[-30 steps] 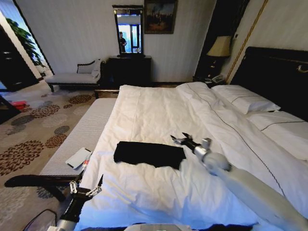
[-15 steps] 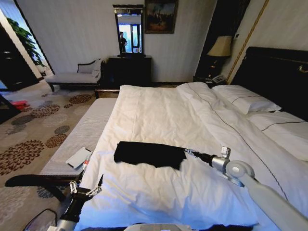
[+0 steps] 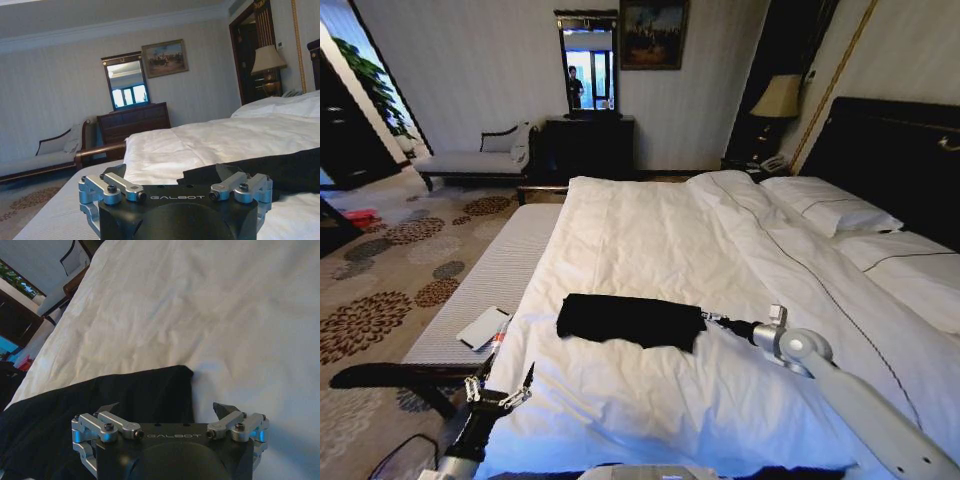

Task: Fold the clothes on the bed.

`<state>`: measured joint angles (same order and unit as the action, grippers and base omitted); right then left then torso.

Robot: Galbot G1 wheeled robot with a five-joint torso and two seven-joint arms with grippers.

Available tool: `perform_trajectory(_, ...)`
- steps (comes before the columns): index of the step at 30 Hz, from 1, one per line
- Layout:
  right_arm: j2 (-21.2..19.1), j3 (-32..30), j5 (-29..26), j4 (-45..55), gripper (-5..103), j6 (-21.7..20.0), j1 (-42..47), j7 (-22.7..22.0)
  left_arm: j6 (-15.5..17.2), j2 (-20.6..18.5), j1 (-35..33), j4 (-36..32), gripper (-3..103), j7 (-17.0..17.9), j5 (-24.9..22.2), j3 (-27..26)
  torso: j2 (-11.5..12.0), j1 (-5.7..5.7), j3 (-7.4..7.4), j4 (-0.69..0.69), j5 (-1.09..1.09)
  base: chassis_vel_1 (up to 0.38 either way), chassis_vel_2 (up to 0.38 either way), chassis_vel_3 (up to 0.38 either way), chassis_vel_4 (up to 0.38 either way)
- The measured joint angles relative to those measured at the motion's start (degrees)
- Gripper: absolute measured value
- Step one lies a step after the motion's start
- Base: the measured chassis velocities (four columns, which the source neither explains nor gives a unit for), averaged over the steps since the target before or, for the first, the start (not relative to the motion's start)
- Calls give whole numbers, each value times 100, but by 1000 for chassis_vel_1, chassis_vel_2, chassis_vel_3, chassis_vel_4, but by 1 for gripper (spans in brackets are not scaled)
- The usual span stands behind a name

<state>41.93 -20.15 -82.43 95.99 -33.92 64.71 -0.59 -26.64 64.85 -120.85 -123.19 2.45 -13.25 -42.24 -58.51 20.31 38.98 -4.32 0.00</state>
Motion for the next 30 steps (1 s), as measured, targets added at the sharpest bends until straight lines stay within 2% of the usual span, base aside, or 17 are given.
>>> perform_trajectory(17,201,147,313,216,100,93,188,54,0,0,0,0,100,0,0,0,0,-1,0,-1,-1,0,0,0,0)
perform_trajectory(30,325,725,560,138,100,139,-161,-10,0,0,0,0,100,0,0,0,0,0,0,-1,-1,0,0,0,0)
